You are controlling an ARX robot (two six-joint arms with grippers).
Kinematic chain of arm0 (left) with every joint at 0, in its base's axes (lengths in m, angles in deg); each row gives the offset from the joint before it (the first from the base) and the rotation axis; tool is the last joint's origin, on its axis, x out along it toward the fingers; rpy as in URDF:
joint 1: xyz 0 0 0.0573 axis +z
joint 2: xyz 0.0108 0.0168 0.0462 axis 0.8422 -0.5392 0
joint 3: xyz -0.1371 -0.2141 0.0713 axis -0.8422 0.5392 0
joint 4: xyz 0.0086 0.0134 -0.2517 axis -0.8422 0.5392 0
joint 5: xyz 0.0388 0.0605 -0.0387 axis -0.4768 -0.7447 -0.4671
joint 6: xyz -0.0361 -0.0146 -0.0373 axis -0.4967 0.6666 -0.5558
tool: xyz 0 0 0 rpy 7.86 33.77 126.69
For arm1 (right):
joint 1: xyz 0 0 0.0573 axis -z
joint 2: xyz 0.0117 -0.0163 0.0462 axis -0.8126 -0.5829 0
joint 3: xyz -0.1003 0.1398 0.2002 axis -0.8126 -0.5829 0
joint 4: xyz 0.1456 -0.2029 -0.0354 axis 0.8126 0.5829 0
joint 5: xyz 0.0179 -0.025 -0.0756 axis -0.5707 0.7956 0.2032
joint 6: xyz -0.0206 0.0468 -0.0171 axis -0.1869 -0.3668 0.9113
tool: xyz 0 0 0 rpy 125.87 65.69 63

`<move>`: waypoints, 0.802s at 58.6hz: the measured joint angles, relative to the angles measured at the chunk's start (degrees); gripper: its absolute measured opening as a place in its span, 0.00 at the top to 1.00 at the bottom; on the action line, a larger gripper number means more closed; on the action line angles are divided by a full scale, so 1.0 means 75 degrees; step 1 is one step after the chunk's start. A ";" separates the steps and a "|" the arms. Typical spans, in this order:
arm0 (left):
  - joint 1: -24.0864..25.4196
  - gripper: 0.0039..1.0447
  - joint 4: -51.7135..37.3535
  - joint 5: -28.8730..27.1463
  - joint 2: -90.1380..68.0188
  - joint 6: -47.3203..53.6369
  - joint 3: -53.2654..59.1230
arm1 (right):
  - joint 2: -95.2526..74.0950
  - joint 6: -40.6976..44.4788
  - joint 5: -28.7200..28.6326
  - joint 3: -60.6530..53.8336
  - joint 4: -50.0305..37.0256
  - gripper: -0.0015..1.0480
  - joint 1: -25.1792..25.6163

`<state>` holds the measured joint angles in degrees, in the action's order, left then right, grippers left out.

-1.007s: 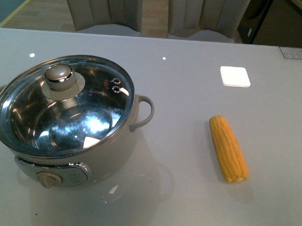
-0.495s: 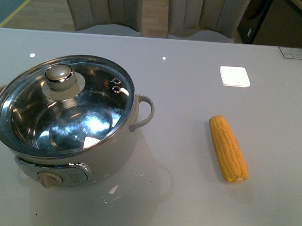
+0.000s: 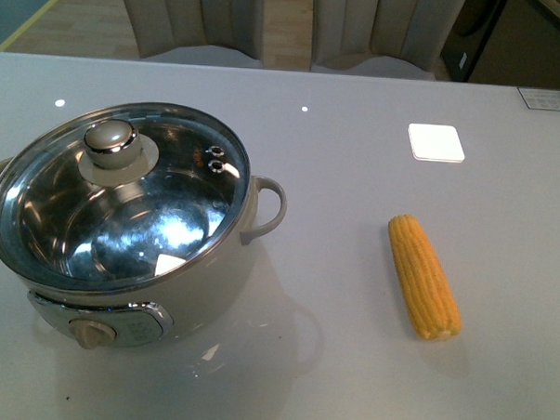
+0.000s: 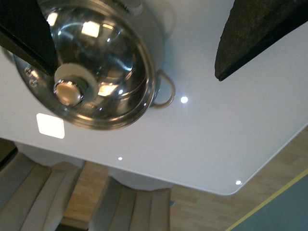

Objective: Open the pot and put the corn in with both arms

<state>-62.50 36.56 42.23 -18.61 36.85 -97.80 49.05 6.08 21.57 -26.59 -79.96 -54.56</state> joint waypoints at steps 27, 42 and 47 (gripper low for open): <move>-0.1189 0.07 -0.5295 0.0195 -0.6816 0.0973 -0.1772 | 0.0000 0.0000 -0.0003 0.0000 0.0000 0.09 0.0000; -0.1466 0.07 -0.6592 0.0195 -0.9495 0.1244 -0.2620 | 0.0000 0.0000 0.0000 0.0000 0.0000 0.09 0.0003; -0.1466 0.07 -0.6846 0.0204 -0.9987 0.1189 -0.2687 | 0.0000 0.0000 -0.0003 0.0000 0.0000 0.09 0.0000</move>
<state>-73.49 -14.78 43.76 -93.52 45.76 -117.95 49.05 6.08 21.55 -26.59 -79.96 -54.56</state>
